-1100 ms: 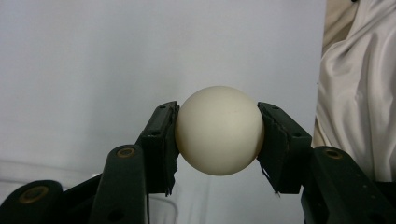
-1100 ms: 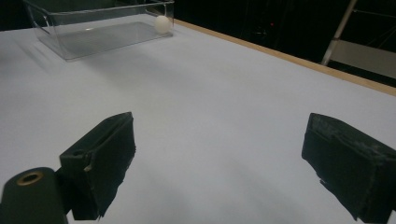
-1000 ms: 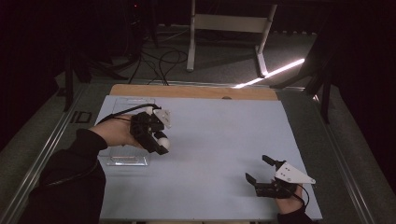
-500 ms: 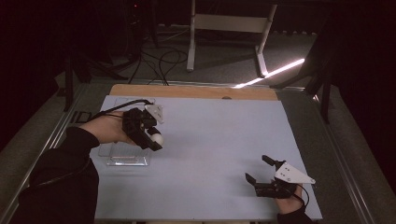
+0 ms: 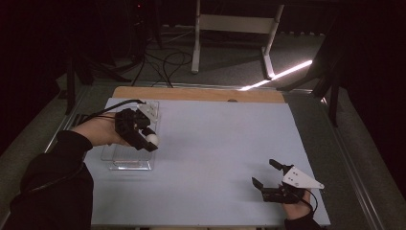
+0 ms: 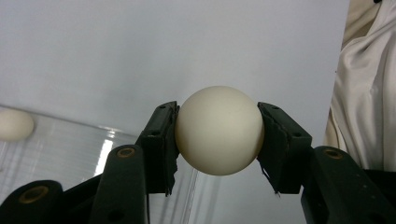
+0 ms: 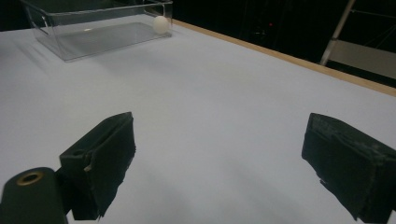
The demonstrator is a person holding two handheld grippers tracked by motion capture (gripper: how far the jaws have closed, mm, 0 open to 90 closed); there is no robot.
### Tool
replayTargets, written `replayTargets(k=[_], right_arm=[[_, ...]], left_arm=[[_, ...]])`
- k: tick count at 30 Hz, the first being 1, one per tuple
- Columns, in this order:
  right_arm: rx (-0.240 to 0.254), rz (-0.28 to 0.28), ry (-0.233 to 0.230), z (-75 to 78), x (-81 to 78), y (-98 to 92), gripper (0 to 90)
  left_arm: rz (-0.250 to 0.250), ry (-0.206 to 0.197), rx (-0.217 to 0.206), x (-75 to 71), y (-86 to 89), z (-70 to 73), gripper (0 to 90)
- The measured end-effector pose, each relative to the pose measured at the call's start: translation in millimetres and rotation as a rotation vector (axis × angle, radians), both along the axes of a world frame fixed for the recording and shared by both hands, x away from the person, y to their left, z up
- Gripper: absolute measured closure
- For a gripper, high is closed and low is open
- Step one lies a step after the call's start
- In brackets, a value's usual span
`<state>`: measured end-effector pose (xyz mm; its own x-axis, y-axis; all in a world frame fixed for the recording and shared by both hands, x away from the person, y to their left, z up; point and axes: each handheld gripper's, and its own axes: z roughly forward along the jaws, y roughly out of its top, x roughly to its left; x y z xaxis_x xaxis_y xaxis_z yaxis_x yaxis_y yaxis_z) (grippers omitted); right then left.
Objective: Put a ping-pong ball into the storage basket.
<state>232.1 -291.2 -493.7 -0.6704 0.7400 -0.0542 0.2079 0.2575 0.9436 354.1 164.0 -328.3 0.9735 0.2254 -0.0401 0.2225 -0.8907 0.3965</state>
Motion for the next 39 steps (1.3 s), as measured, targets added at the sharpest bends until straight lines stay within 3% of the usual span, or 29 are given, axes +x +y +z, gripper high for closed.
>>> replayTargets(k=[8,18,27,39], right_arm=[[-0.005,0.002,0.003,-0.6,0.3,0.5,9.6],[-0.010,0.003,0.004,-0.7,0.2,0.7,9.6],[-0.009,0.002,0.005,-0.9,0.3,0.7,9.6],[-0.006,0.000,0.006,-0.6,0.2,0.2,9.6]], left_arm=[[0.048,0.009,-0.007,6.9,14.8,-11.8,52.2],[0.078,0.037,-0.002,15.9,24.8,-37.9,52.1],[0.099,0.037,0.010,21.6,30.1,-53.7,52.1],[0.112,0.001,0.026,29.3,32.5,-73.7,52.1]])
